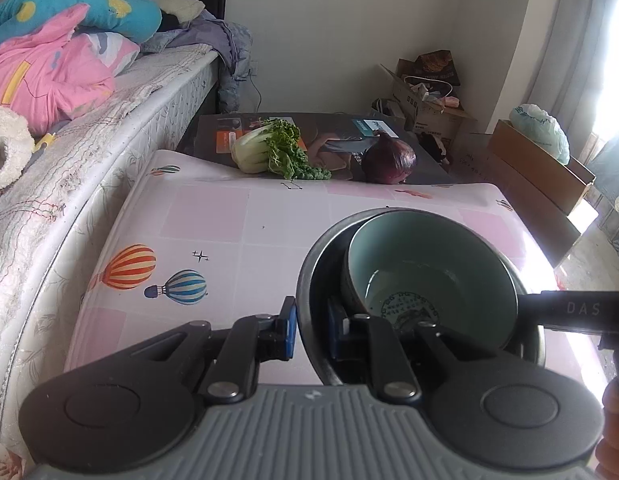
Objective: Organize plates and bowls
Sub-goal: 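Lift the steel bowl with teal bowl and carry it over the plate stack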
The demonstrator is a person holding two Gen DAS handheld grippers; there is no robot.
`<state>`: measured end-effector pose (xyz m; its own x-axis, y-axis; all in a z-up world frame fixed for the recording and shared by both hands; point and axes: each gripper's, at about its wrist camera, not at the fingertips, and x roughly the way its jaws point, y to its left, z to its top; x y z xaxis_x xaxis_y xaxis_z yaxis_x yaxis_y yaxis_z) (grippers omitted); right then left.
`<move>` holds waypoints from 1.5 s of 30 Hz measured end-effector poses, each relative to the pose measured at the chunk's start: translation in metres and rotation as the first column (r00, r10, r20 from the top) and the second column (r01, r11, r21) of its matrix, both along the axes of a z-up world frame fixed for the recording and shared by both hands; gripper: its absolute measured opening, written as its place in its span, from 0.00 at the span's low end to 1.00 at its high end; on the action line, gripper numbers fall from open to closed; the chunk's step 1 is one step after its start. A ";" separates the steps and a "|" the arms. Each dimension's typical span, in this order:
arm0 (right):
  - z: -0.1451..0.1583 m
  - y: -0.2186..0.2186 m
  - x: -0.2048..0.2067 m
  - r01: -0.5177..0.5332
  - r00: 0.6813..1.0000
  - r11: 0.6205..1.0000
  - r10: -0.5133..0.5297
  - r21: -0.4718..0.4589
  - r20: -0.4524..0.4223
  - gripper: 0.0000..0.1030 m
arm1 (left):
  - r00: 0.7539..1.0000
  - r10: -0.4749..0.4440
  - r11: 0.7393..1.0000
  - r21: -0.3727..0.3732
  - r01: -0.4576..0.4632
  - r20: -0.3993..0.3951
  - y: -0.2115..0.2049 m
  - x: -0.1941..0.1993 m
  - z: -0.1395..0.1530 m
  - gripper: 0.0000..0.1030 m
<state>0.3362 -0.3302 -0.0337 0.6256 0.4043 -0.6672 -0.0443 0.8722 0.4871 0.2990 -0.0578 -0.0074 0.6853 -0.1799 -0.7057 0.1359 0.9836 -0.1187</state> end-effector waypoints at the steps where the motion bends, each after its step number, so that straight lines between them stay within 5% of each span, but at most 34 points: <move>1: 0.005 0.000 -0.007 0.000 1.000 1.000 0.000 0.001 0.003 0.10 | 1.000 -0.001 1.000 -0.010 0.001 0.005 0.002 -0.005 0.005 0.15; 10: 0.027 0.001 -0.087 0.005 1.000 1.000 -0.005 0.015 -0.004 0.10 | 0.999 -0.029 0.999 -0.019 0.030 0.017 0.007 -0.074 0.028 0.15; 19: -0.007 0.001 -0.153 0.023 0.996 1.000 -0.022 0.010 -0.091 0.11 | 0.997 -0.049 0.999 -0.015 0.048 -0.064 0.007 -0.122 -0.004 0.15; 27: -0.032 0.011 -0.171 0.009 0.993 0.999 -0.015 -0.050 -0.117 0.12 | 0.991 -0.049 0.999 -0.009 0.048 -0.125 0.013 -0.133 -0.032 0.15; 37: -0.031 0.016 -0.173 0.000 0.997 0.993 -0.009 -0.116 -0.080 0.16 | 0.995 -0.066 0.997 -0.052 0.062 -0.079 0.023 -0.144 -0.029 0.17; 43: -0.016 0.004 -0.180 0.045 0.999 0.994 -0.048 -0.104 -0.025 0.25 | 0.998 -0.056 0.996 -0.071 0.053 -0.041 0.031 -0.154 -0.020 0.40; 45: -0.011 -0.002 -0.184 0.073 0.997 0.991 -0.074 -0.111 -0.001 0.48 | 0.998 -0.050 0.996 -0.081 0.048 -0.026 0.035 -0.159 -0.016 0.51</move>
<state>0.1521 -0.3318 -0.0445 0.6475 0.2811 -0.7084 0.0238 0.9216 0.3874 0.1403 -0.0226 -0.0231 0.6549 -0.2691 -0.7062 0.1790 0.9631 -0.2010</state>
